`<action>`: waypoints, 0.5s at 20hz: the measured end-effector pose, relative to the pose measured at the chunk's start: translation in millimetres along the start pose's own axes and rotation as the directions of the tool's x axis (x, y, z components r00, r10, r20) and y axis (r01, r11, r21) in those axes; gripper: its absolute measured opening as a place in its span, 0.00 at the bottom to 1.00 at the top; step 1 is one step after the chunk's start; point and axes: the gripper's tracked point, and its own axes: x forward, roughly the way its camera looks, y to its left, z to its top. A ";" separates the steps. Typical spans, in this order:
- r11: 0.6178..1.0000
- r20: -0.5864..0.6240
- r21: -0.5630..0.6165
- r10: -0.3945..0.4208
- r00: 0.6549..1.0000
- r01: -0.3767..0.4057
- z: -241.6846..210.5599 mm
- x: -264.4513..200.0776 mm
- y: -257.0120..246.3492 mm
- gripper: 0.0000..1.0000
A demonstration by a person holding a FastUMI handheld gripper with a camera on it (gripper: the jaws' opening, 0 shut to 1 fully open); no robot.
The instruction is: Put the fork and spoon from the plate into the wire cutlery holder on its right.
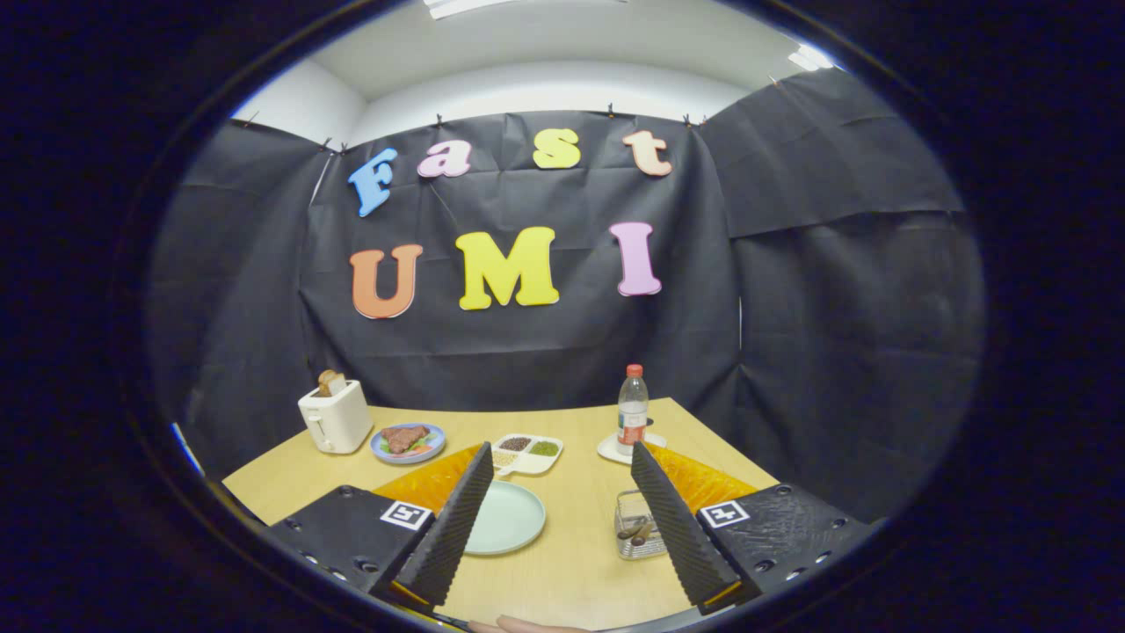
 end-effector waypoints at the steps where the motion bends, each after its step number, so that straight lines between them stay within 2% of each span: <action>1: 1.000 0.024 -0.006 -0.001 1.000 0.001 4.0 -4.2 8.1 0.95; 4: 1.000 0.084 -0.007 0.004 0.996 -0.004 12.7 -15.4 31.2 0.95; 10: 0.999 0.121 -0.001 0.046 0.992 -0.046 15.2 -28.2 68.2 0.95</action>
